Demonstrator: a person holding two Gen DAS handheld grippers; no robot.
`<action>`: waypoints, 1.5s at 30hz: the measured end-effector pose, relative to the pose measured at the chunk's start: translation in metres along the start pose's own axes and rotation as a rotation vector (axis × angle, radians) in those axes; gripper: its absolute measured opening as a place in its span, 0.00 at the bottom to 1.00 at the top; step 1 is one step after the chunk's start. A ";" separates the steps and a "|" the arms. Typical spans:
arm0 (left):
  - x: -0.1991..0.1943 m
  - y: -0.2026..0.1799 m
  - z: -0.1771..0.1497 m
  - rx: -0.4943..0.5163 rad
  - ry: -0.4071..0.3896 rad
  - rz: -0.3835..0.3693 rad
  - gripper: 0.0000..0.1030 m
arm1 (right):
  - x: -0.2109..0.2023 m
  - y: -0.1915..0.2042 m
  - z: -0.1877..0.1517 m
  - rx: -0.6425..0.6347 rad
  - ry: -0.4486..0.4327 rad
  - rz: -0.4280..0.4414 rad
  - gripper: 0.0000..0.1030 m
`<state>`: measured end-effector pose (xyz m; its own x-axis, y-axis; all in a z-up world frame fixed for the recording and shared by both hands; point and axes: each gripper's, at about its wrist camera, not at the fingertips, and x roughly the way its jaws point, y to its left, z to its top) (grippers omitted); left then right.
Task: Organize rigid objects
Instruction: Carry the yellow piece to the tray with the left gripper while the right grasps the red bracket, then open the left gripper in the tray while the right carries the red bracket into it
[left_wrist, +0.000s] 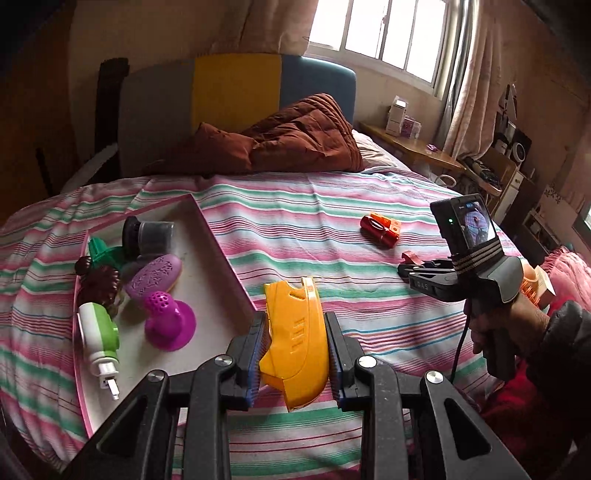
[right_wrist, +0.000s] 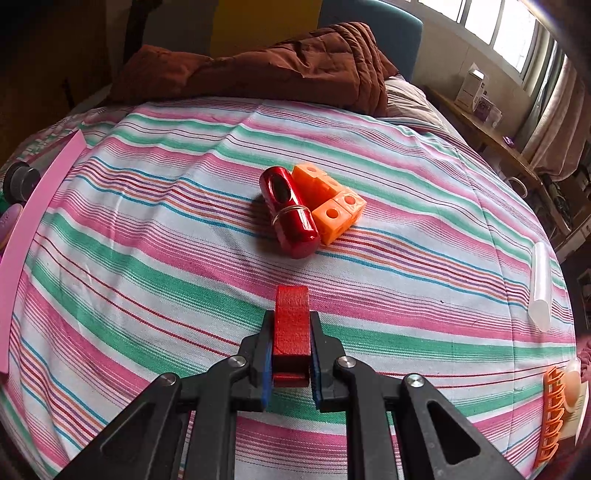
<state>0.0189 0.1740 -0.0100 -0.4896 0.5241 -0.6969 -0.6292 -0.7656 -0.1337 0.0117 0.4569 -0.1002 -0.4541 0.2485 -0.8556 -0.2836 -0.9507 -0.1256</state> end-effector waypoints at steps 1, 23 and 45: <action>0.000 0.004 -0.001 -0.007 0.001 0.006 0.29 | 0.000 0.001 0.000 -0.004 -0.002 -0.003 0.14; 0.002 0.123 -0.031 -0.310 0.067 0.060 0.29 | 0.001 0.003 0.001 -0.020 -0.007 -0.014 0.14; -0.006 0.126 -0.035 -0.242 0.033 0.171 0.47 | 0.002 0.004 0.002 -0.033 -0.008 -0.027 0.14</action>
<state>-0.0363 0.0610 -0.0477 -0.5537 0.3707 -0.7456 -0.3756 -0.9104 -0.1737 0.0081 0.4541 -0.1014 -0.4534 0.2750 -0.8478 -0.2674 -0.9494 -0.1650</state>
